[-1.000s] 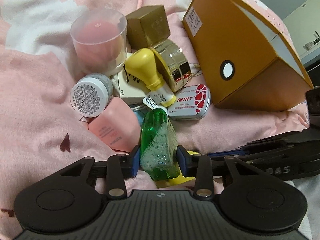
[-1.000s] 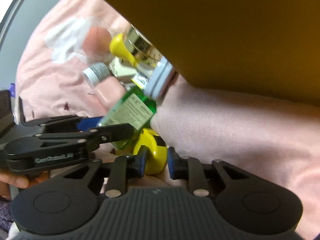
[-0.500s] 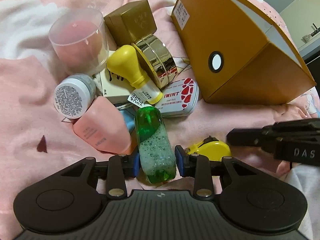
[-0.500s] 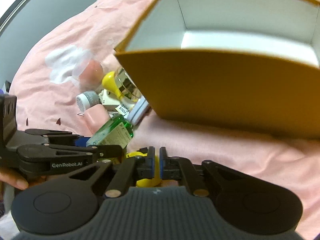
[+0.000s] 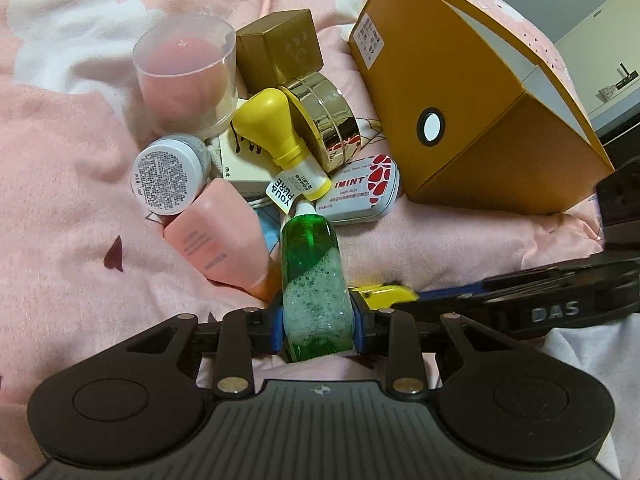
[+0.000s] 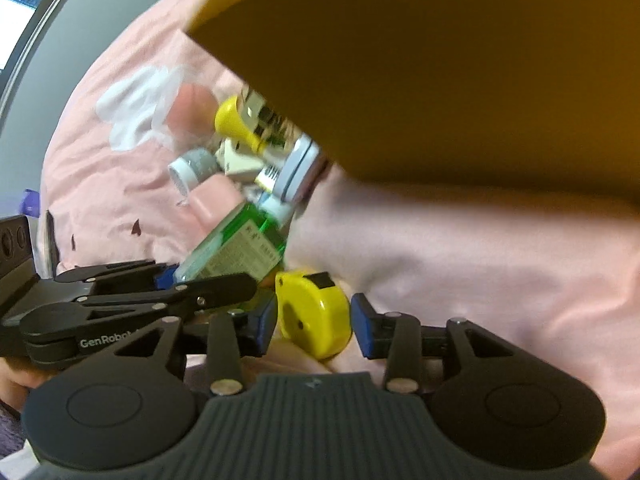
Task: Organize rigid objects
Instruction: 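Carry the green bottle and yellow tape measure over the orange box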
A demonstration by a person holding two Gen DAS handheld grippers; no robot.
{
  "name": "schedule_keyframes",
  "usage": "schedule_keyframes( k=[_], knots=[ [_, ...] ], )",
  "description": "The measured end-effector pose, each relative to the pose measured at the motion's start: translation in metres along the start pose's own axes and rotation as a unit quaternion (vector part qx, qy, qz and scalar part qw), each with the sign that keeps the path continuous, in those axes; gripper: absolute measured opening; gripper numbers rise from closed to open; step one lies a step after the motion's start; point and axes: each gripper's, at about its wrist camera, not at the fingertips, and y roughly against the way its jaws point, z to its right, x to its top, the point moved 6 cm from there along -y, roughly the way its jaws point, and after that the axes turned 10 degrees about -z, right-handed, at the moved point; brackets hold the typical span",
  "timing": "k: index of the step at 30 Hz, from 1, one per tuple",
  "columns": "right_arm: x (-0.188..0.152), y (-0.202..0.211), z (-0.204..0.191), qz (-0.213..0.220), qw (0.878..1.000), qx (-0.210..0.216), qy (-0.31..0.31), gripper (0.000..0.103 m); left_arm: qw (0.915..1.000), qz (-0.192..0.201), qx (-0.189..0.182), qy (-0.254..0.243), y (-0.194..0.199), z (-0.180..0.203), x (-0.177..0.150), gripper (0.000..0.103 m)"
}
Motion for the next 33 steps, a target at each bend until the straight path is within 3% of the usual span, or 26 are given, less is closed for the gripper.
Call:
schedule_keyframes(
  k=[8, 12, 22, 33],
  knots=[
    [0.007, -0.028, 0.015, -0.028, 0.998, 0.041, -0.040, 0.039, 0.9999, -0.003, 0.009, 0.005, -0.006, -0.001, 0.005, 0.035],
    [0.003, -0.027, 0.010, -0.025, 0.999, 0.031, -0.028, 0.026, 1.0000, 0.003, 0.006, 0.005, -0.004, 0.000, 0.004, 0.034],
    [-0.012, 0.050, 0.001, 0.096, 0.995, 0.034, 0.001, 0.019, 0.9994, 0.033, 0.000, 0.003, 0.018, 0.002, 0.000, 0.034],
    [-0.024, 0.130, -0.007, 0.205, 0.976, 0.066, 0.020, 0.019, 0.9908, 0.131, -0.029, -0.016, 0.085, 0.023, 0.016, 0.033]
  ],
)
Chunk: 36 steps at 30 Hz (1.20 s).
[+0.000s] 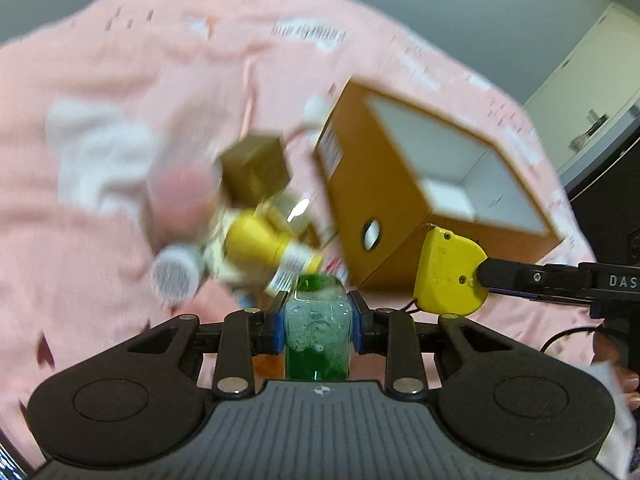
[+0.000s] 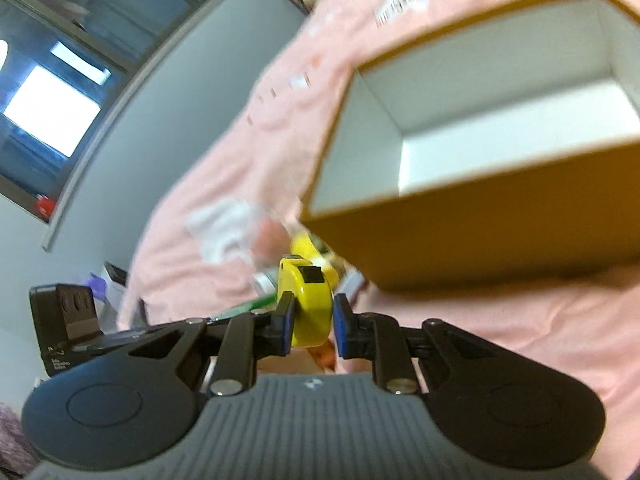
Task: Organize rigid objects
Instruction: 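Carry the green bottle and yellow tape measure over the orange box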
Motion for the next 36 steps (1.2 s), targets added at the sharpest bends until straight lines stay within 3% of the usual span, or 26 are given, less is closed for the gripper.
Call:
schedule_keyframes(
  k=[10, 16, 22, 25, 30, 36],
  knots=[
    [0.044, 0.058, -0.003, 0.092, 0.995, -0.021, 0.014, 0.019, 0.9934, 0.085, -0.019, -0.075, 0.028, 0.065, 0.067, 0.034],
    [0.071, 0.057, 0.017, 0.102, 0.993, -0.049, -0.010, 0.019, 0.9877, 0.102, -0.021, -0.117, -0.003, 0.103, 0.093, 0.033],
    [0.087, 0.037, 0.052, 0.079, 0.992, -0.090, -0.044, 0.018, 0.9807, 0.069, 0.050, -0.176, -0.061, 0.123, 0.088, 0.034],
    [0.090, 0.026, 0.065, 0.063, 0.991, -0.108, -0.052, 0.018, 0.9697, 0.047, 0.088, -0.223, -0.084, 0.133, 0.080, 0.034],
    [0.093, 0.009, 0.083, 0.040, 0.989, -0.128, -0.059, 0.018, 0.9564, 0.023, 0.145, -0.253, -0.111, 0.136, 0.075, 0.034],
    [0.095, -0.006, 0.095, 0.018, 0.988, -0.139, -0.071, 0.018, 0.9597, -0.006, 0.141, -0.243, -0.119, 0.131, 0.079, 0.033]
  ],
)
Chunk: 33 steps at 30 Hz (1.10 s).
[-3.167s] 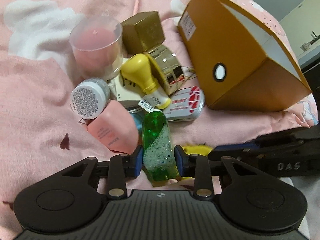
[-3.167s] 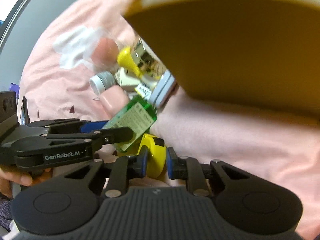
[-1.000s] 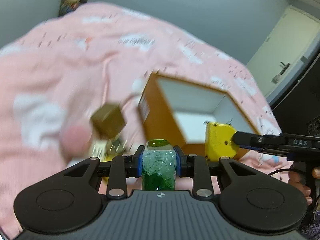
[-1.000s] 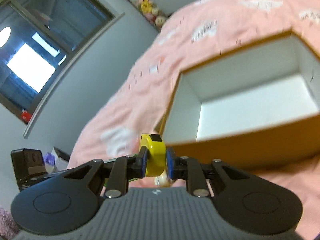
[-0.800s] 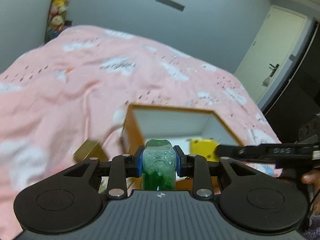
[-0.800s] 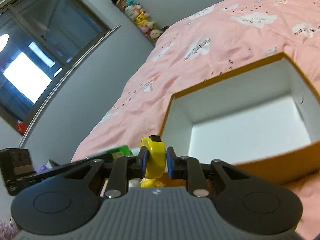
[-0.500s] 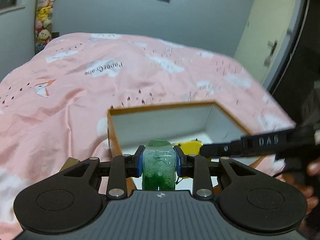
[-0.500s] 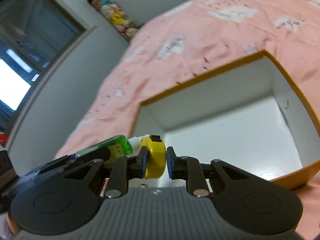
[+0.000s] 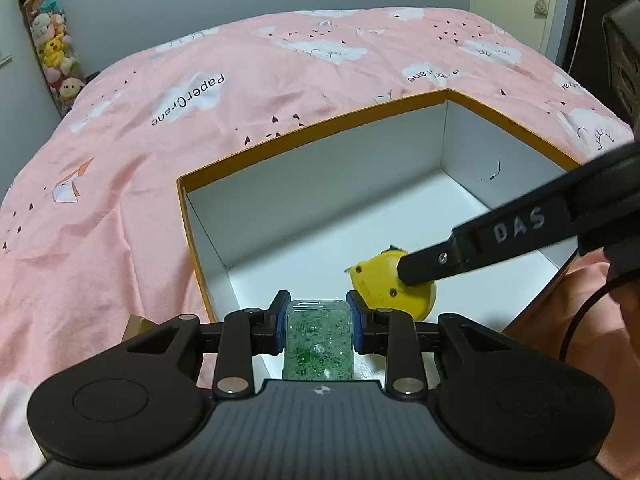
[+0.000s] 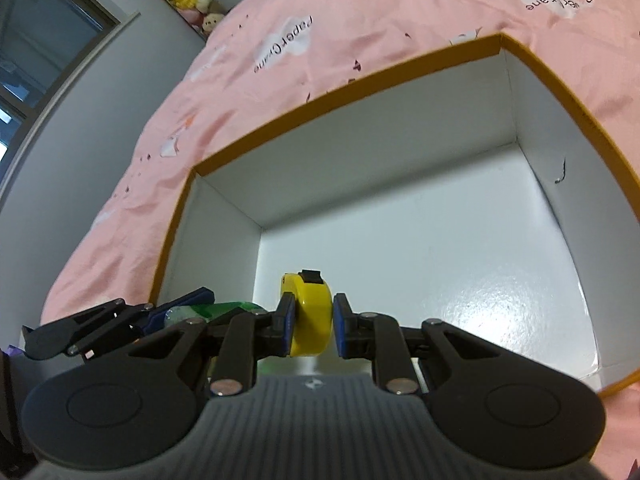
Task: Organize rigid objects
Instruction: 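Carry the green bottle and yellow tape measure over the orange box, then lower both items into the box and open both tools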
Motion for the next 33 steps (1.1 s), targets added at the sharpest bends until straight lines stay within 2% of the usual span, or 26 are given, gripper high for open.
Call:
schedule_keyframes(
  k=[8, 12, 16, 19, 21, 27, 33],
  knots=[
    [0.001, -0.011, -0.007, -0.016, 1.000, -0.013, 0.008, 0.018, 0.9994, -0.014, -0.027, 0.016, -0.001, -0.005, 0.003, 0.034],
    [0.003, -0.016, -0.010, -0.021, 0.999, -0.021, 0.014, 0.018, 0.9979, -0.015, -0.053, 0.035, 0.001, -0.009, 0.002, 0.042],
    [0.003, -0.018, -0.009, -0.024, 0.999, -0.028, 0.014, 0.019, 0.9936, 0.019, -0.084, 0.073, 0.013, -0.020, 0.001, 0.044],
    [0.003, -0.019, -0.009, -0.024, 0.999, -0.037, 0.017, 0.019, 0.9841, 0.056, -0.122, 0.116, 0.030, -0.033, 0.000, 0.049],
    [0.003, -0.021, -0.009, -0.026, 0.999, -0.041, 0.019, 0.019, 0.9782, 0.073, -0.134, 0.141, 0.040, -0.042, -0.001, 0.051],
    [0.001, -0.035, -0.015, -0.050, 0.997, -0.050, 0.029, 0.019, 0.9698, 0.095, -0.130, 0.184, 0.052, -0.063, -0.008, 0.051],
    [0.001, -0.048, -0.020, -0.073, 0.996, -0.045, 0.027, 0.018, 0.9654, 0.090, -0.130, 0.208, 0.051, -0.074, -0.014, 0.052]
  ],
)
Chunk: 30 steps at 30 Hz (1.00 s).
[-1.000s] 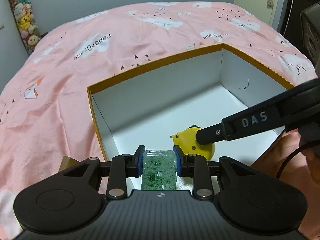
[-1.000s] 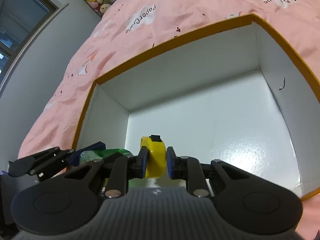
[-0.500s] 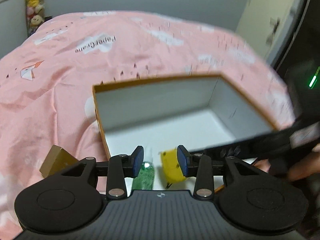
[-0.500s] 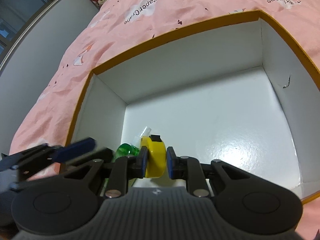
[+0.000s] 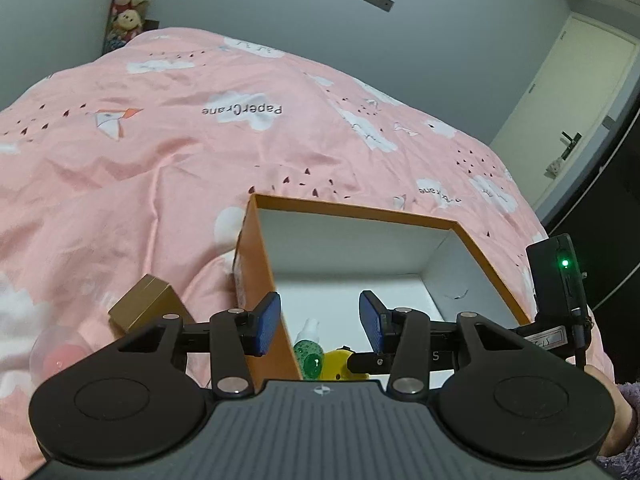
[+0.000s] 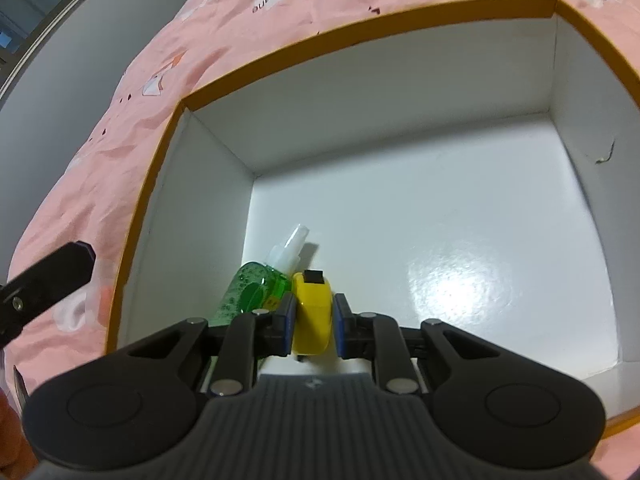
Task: Organize rigid objects
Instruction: 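Lower both items into the box and open both tools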
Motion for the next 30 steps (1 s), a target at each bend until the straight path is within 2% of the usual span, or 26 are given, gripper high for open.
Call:
schedule_keyframes(
  k=[2, 6, 14, 16, 19, 22, 25, 27, 30],
  knots=[
    [0.001, -0.001, -0.002, -0.002, 1.000, -0.007, 0.004, 0.018, 1.0000, -0.002, 0.000, 0.005, 0.001, -0.002, -0.002, 0.051],
    [0.001, -0.005, -0.003, -0.007, 0.999, -0.048, 0.017, 0.018, 0.9999, -0.009, -0.002, 0.013, -0.001, -0.007, -0.005, 0.052],
    [0.001, -0.005, -0.001, -0.001, 0.998, -0.061, 0.024, 0.020, 0.9998, -0.011, 0.003, 0.019, -0.002, -0.010, -0.007, 0.052],
    [0.000, 0.000, -0.003, 0.012, 0.997, -0.065, 0.030, 0.029, 0.9998, -0.009, 0.004, 0.017, -0.001, -0.010, -0.007, 0.052],
    [-0.004, 0.013, -0.009, 0.040, 0.996, -0.066, 0.045, 0.037, 0.9999, -0.003, 0.013, 0.002, 0.001, -0.007, -0.009, 0.051],
    [-0.012, 0.033, -0.018, 0.087, 0.991, -0.077, 0.069, 0.042, 0.9989, 0.015, 0.035, -0.027, 0.006, 0.002, -0.012, 0.051],
    [-0.023, 0.059, -0.030, 0.153, 0.981, -0.075, 0.092, 0.068, 0.9973, 0.040, 0.041, -0.045, 0.014, 0.006, -0.015, 0.052],
    [-0.032, 0.073, -0.038, 0.189, 0.974, -0.067, 0.102, 0.070, 0.9954, 0.059, 0.052, -0.055, 0.021, 0.006, -0.017, 0.056],
    [-0.046, 0.089, -0.050, 0.225, 0.965, -0.063, 0.119, 0.072, 0.9928, 0.081, 0.063, -0.061, 0.032, 0.006, -0.020, 0.056]
  ],
)
